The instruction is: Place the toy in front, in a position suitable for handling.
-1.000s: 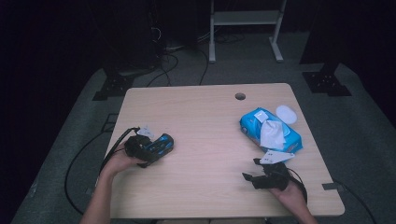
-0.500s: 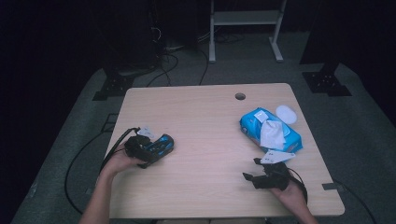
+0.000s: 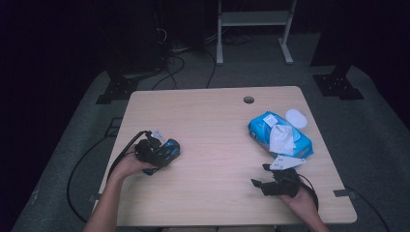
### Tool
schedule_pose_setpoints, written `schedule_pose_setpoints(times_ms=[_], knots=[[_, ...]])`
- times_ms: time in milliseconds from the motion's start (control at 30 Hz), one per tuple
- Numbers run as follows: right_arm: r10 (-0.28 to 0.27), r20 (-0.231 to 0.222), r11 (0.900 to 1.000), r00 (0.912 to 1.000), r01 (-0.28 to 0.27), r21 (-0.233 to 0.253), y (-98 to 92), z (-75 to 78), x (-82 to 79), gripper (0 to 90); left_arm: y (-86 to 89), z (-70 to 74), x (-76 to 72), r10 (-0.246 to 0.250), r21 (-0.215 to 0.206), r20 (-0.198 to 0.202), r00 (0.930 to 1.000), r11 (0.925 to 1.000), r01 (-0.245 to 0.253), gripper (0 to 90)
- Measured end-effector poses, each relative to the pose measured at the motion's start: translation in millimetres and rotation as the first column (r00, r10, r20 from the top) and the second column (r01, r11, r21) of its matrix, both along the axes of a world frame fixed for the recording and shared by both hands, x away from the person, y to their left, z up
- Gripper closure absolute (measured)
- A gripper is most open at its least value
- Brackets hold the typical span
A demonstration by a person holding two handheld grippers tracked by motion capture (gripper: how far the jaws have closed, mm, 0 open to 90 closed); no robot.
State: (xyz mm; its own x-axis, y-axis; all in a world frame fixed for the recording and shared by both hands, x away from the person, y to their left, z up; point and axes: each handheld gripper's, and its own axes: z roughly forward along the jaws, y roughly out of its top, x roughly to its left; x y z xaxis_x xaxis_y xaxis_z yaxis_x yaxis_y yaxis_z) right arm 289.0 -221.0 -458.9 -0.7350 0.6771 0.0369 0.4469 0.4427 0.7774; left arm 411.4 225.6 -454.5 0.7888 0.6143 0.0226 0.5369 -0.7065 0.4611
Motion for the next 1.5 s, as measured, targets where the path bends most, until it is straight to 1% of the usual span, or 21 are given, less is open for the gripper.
schedule_pose_setpoints(times_ms=[100,400,467,500,600,700,767,833,900,967,1033,1067,1100,1133,1167,1200,1233,1267,1300,1400,1500], knots=[[-0.001,0.002,1.000,1.0000,0.001,0.003,-0.9,0.6,-0.3,25.8,0.1,1.1,-0.6,-0.007,-0.007,0.005,1.0000,1.0000,0.007,25.6],[-0.008,0.006,1.000,1.0000,0.008,0.009,-2.8,2.1,-0.3,25.9,2.1,1.8,-4.5,-0.027,-0.004,0.021,0.9994,0.9996,0.027,26.0],[-0.008,0.008,1.000,0.9999,0.008,0.009,-3.0,2.1,-0.1,25.9,3.6,1.7,-4.8,-0.024,-0.017,0.025,0.9994,0.9996,0.025,26.0],[-0.010,0.004,1.000,0.9999,0.010,0.008,-2.7,2.0,-0.1,25.9,5.8,2.2,-4.8,-0.016,-0.036,0.027,0.9995,0.9992,0.017,26.0],[-0.006,0.007,1.000,1.0000,0.006,0.006,-2.6,1.7,0.4,25.9,7.2,4.2,-5.3,-0.009,-0.053,0.025,0.9996,0.9986,0.011,26.0],[-0.008,0.006,1.000,1.0000,0.008,0.007,-2.6,1.9,0.3,25.8,10.4,15.0,-6.3,0.000,-0.107,0.043,0.9991,0.9943,0.005,28.8],[-0.007,0.007,1.000,0.9999,0.007,0.006,-2.7,1.8,0.5,25.8,9.2,17.2,-6.4,-0.002,-0.099,0.039,0.9992,0.9951,0.006,28.9],[-0.007,0.004,1.000,1.0000,0.007,0.005,-2.1,1.9,0.2,25.8,5.6,16.3,-6.8,-0.026,-0.042,0.030,0.9992,0.9987,0.028,28.9],[-0.007,0.007,1.000,0.9999,0.007,0.005,-1.9,2.5,-0.4,25.8,7.1,15.5,-5.1,-0.022,-0.062,0.015,0.9997,0.9978,0.023,28.8],[-0.006,0.010,1.000,0.9999,0.006,0.006,-2.6,2.9,-0.6,25.9,7.6,14.6,-4.4,-0.023,-0.067,0.011,0.9997,0.9974,0.024,28.5],[-0.007,0.010,1.000,0.9999,0.007,0.009,-3.2,3.0,-0.5,25.8,6.4,13.0,-4.1,-0.036,-0.038,0.011,0.9993,0.9986,0.036,26.9],[-0.007,0.010,1.000,0.9999,0.007,0.010,-3.4,3.1,-0.5,25.8,4.7,10.5,-3.8,-0.036,0.007,0.002,0.9993,0.9993,0.036,23.3],[-0.007,0.011,1.000,0.9999,0.007,0.010,-3.7,3.1,-0.5,25.8,3.9,7.0,-2.9,-0.043,0.037,-0.019,0.9989,0.9984,0.043,19.3],[-0.007,0.011,1.000,0.9999,0.007,0.010,-3.7,3.1,-0.5,25.8,3.9,7.0,-2.9,-0.043,0.037,-0.019,0.9989,0.9984,0.043,17.7],[-0.007,0.012,1.000,0.9999,0.006,0.010,-3.8,3.1,-0.5,25.8,3.0,2.0,-2.4,-0.049,0.059,-0.037,0.9981,0.9969,0.051,17.7],[-0.008,0.012,1.000,0.9999,0.007,0.010,-3.9,3.4,-0.5,25.8,5.0,1.1,-1.3,-0.045,0.042,-0.040,0.9982,0.9981,0.047,14.7],[-0.009,0.011,1.000,0.9999,0.009,0.010,-4.0,3.6,-0.7,25.9,5.8,1.3,-1.4,-0.041,0.034,-0.036,0.9985,0.9985,0.042,15.9],[-0.009,0.012,1.000,0.9999,0.009,0.010,-4.2,3.7,-0.7,25.8,7.0,3.5,-3.1,-0.061,0.014,-0.029,0.9977,0.9980,0.062,20.8],[-0.010,0.014,1.000,0.9999,0.009,0.010,-4.5,3.9,-0.6,25.8,6.1,3.6,-3.8,-0.062,0.031,-0.030,0.9976,0.9975,0.063,25.7],[-0.010,0.018,1.000,0.9998,0.010,0.011,-4.9,4.2,-0.5,25.9,5.9,4.3,-4.1,-0.063,0.043,-0.032,0.9975,0.9970,0.065,25.9],[-0.014,0.019,1.000,0.9997,0.013,0.014,-5.2,4.8,-1.1,25.9,5.6,4.6,-5.6,-0.043,0.047,-0.006,0.9991,0.9980,0.043,26.0]])
